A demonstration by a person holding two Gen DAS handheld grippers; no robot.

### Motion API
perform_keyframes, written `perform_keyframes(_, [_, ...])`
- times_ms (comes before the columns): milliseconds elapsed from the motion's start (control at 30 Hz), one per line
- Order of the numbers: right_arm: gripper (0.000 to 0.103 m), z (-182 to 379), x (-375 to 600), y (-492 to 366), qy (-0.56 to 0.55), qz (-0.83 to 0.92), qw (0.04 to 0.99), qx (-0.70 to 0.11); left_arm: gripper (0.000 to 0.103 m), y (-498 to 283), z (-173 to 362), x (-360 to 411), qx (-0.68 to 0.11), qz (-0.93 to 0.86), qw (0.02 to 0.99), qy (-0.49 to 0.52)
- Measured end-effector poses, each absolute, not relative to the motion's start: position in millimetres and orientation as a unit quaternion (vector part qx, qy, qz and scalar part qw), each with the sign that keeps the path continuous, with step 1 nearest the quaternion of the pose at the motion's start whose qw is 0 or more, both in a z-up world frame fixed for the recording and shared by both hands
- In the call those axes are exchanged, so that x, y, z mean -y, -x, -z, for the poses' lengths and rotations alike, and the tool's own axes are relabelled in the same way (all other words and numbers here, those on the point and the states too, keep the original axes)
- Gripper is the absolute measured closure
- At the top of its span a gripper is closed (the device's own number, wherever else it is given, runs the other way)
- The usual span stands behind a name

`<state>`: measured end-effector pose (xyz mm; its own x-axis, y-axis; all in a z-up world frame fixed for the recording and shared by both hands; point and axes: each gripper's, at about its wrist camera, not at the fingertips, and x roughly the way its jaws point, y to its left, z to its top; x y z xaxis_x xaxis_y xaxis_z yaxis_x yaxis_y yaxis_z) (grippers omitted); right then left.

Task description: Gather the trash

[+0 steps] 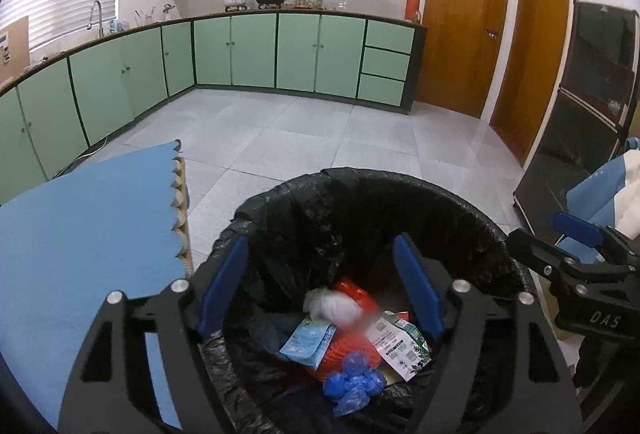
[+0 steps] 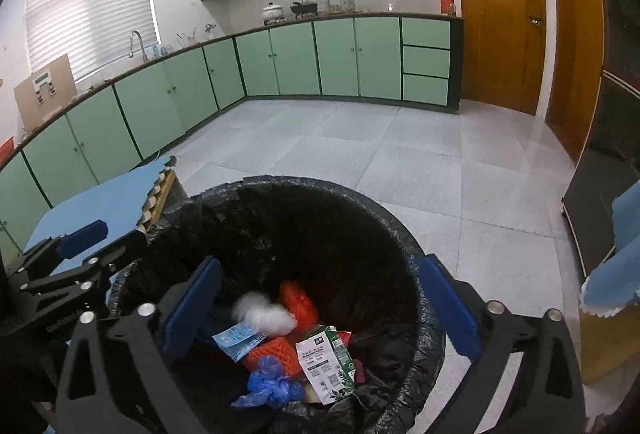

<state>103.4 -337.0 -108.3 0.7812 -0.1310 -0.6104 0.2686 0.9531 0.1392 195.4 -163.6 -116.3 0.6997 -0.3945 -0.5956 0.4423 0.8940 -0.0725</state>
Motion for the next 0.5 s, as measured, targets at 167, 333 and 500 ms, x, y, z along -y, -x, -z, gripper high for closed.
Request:
perform_keyframes(167, [0.006, 94.1, 327.9, -93.6, -0.112, 0.097, 0.939, -0.311, 0.014, -186.1, 104.1, 144.0, -0.312, 0.221, 0.923, -0.030])
perform_keyframes(333, [0.006, 76.4, 313.8, -83.3, -0.108, 0.091, 0.943, -0.301, 0.012, -175.4, 92.2, 122.8, -0.313, 0.212, 0.926, -0.024])
perform_keyframes(500, [0.006, 63.3, 300.1, -74.6, -0.105, 0.078, 0.945, -0.301, 0.009, -163.4, 78.9, 100.6, -0.306, 0.198, 0.931, -0.021])
